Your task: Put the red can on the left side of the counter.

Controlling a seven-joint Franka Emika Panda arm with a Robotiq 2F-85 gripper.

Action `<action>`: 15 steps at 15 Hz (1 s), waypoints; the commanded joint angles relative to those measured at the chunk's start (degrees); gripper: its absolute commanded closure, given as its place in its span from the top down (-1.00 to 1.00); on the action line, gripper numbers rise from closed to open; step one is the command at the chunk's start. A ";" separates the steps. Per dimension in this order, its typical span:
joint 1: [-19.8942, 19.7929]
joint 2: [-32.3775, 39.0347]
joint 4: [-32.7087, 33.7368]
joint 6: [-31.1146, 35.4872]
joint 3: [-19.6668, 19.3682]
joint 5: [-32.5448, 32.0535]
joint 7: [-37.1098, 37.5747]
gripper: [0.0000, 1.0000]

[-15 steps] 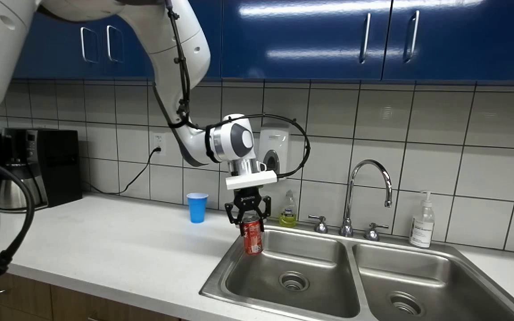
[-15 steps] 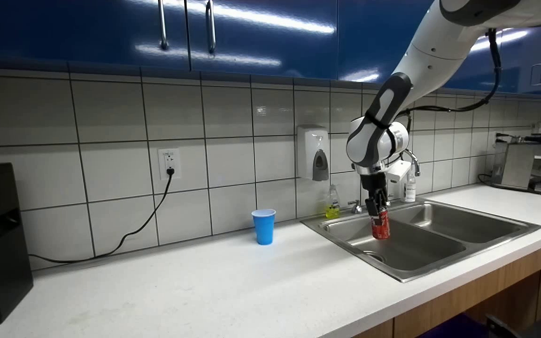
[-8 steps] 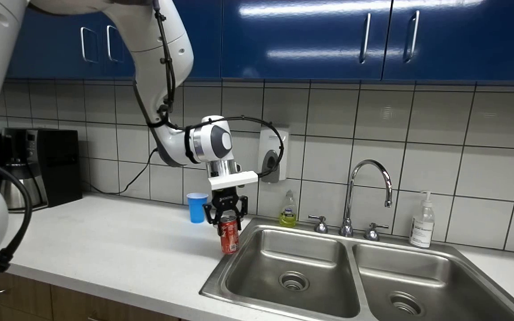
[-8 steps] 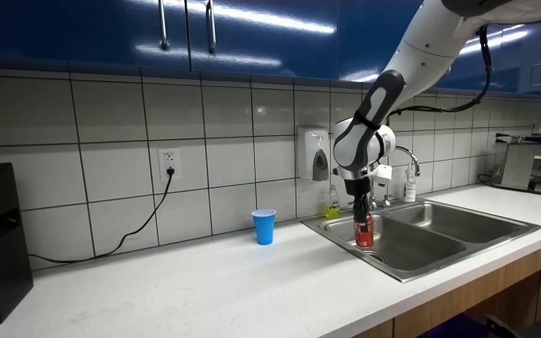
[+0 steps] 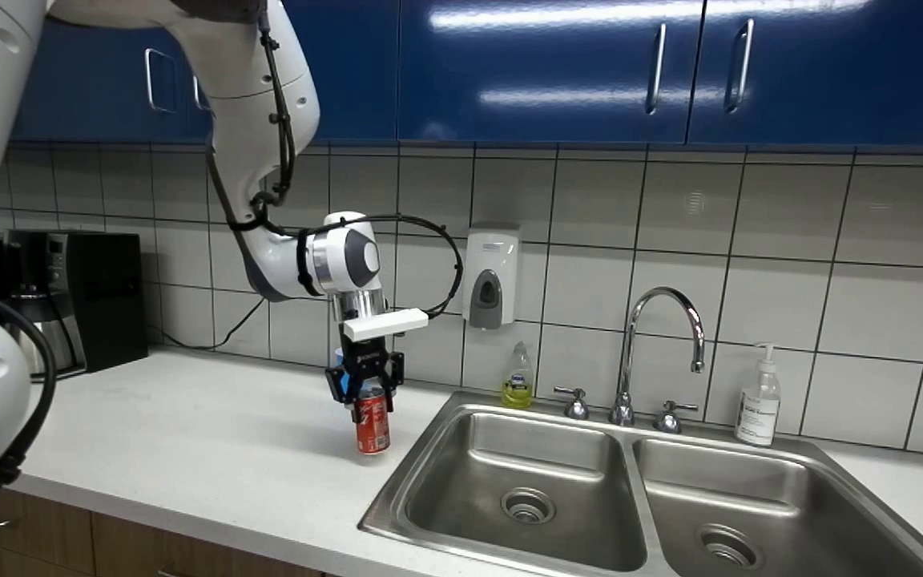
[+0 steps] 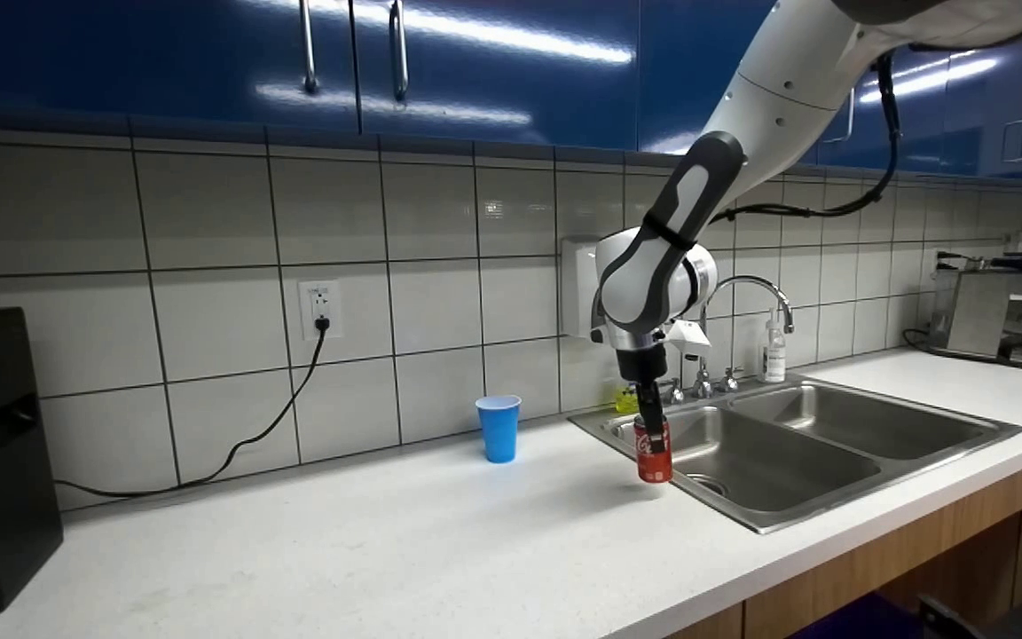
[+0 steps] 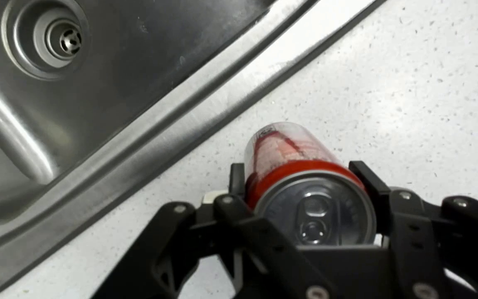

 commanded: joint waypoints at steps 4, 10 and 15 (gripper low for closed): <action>-0.30 1.54 -0.17 3.14 2.44 1.19 -8.04 -0.23; -0.31 2.93 -0.19 3.97 2.81 1.35 -10.78 -0.23; -0.44 1.83 -1.02 4.09 2.68 1.76 -11.00 1.00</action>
